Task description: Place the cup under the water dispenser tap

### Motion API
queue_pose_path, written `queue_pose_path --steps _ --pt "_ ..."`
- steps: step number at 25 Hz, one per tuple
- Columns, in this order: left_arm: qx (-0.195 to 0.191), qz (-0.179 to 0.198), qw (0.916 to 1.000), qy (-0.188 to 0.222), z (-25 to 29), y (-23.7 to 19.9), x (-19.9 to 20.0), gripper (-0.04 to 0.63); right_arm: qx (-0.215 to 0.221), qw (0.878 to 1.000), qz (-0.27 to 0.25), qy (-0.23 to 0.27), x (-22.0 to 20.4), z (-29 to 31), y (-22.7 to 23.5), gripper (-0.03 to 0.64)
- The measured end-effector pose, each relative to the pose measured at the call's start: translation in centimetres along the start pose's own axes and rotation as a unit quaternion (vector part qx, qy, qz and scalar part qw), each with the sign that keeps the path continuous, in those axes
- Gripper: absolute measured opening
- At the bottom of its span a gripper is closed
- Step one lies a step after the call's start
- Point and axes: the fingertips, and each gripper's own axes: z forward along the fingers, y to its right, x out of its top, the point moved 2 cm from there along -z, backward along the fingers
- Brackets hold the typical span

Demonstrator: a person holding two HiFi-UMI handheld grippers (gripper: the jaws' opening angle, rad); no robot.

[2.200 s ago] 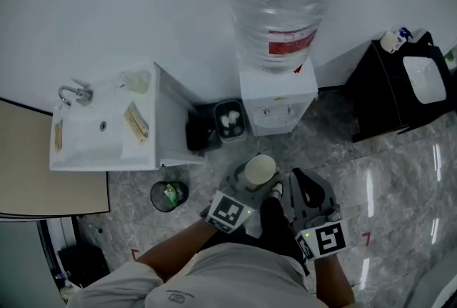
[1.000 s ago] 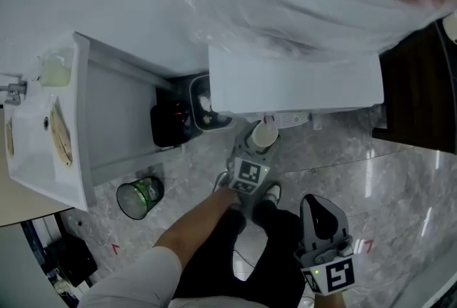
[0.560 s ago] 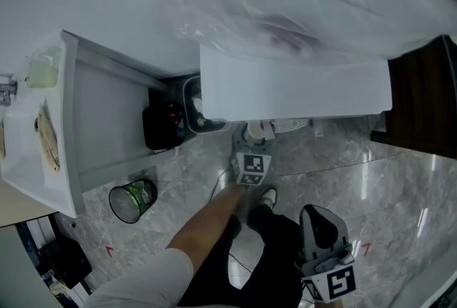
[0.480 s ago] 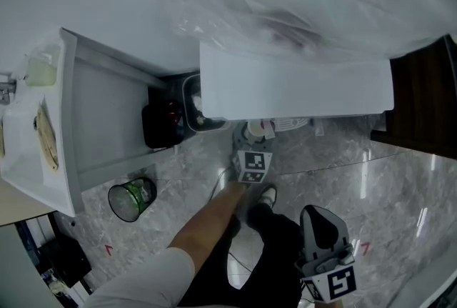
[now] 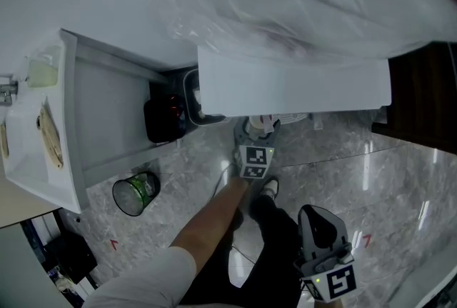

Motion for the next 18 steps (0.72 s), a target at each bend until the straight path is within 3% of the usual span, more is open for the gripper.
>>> queue_pose_path --steps 9,12,18 --pt "-0.002 -0.018 0.9994 -0.028 -8.0 -0.6 3.0 0.364 0.006 1.000 0.007 -0.006 3.5 -1.2 -3.2 0.017" --pt "-0.018 0.000 0.9995 -0.024 -11.6 0.0 6.5 0.364 0.007 1.000 0.007 -0.001 5.5 -1.9 -4.8 0.017" --pt "-0.089 0.033 0.9954 -0.007 -21.3 3.2 16.4 0.361 -0.011 1.000 -0.002 0.006 10.7 -4.3 -8.1 0.017"
